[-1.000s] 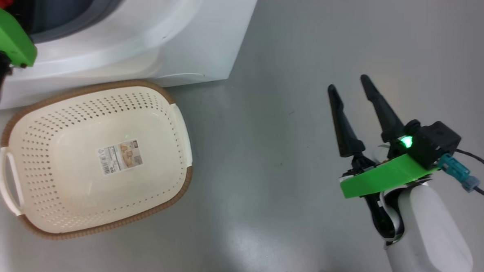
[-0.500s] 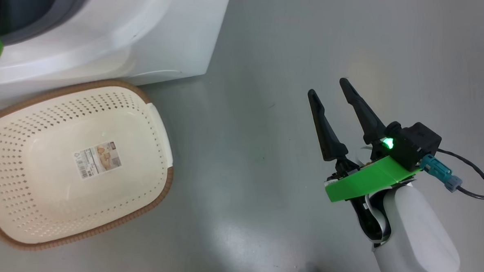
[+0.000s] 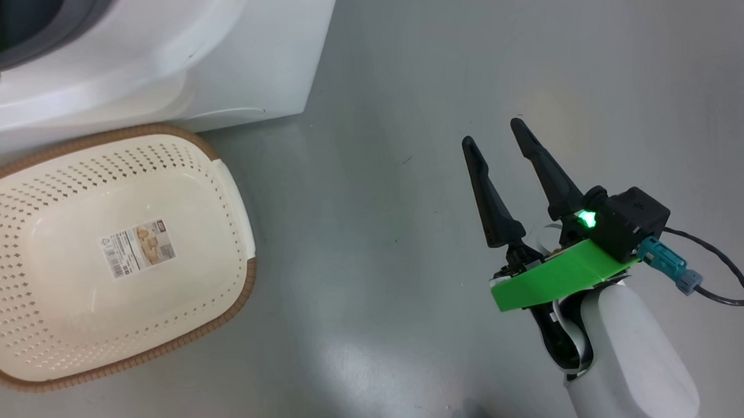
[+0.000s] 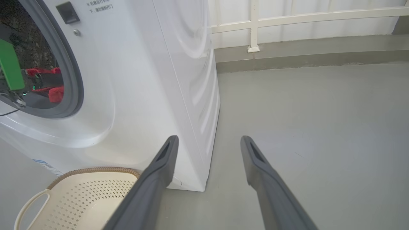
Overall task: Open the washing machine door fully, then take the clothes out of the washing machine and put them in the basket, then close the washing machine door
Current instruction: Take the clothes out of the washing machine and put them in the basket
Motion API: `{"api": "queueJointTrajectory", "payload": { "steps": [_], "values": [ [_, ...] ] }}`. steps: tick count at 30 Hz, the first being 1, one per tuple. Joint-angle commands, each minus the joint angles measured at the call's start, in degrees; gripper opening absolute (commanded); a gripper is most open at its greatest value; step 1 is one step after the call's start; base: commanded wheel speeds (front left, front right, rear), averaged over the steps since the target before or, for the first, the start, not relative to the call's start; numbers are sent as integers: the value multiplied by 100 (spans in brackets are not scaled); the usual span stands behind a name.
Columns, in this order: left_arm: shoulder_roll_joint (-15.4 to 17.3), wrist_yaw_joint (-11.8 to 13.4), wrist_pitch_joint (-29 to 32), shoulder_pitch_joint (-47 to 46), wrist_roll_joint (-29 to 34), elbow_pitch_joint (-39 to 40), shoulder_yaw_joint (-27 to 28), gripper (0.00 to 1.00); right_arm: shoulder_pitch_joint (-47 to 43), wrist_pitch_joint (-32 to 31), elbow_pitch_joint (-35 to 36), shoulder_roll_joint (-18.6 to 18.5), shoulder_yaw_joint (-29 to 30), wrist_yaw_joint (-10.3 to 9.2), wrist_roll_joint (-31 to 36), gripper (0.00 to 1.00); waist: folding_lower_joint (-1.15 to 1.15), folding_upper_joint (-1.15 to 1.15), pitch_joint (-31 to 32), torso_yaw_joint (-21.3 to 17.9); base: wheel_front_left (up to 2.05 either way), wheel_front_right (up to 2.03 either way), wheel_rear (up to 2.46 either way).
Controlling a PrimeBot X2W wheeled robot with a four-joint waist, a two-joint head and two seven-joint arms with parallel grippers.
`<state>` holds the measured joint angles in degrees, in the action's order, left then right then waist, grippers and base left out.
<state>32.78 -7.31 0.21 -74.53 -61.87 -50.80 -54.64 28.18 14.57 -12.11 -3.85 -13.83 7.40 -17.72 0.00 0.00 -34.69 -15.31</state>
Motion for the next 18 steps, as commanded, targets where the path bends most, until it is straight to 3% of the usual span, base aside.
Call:
{"api": "queueJointTrajectory", "payload": {
  "steps": [1,2,11,18],
  "values": [
    [302,-18,-4,-206,-132,156,20,22,-52,43,105,58,-88,9,-18,100,0,0,3,-3,0,0,0],
    [314,-18,-1,-207,-186,186,-42,0,-50,43,106,60,-86,9,-19,100,0,0,7,-5,0,0,0],
    [389,-18,-133,-250,-544,266,-436,0,-52,43,94,72,-55,9,-15,100,0,0,53,7,0,0,0],
    [320,-18,-691,-140,-895,314,-565,0,-87,43,92,42,42,9,8,100,0,0,213,156,0,0,0]
  ]
}}
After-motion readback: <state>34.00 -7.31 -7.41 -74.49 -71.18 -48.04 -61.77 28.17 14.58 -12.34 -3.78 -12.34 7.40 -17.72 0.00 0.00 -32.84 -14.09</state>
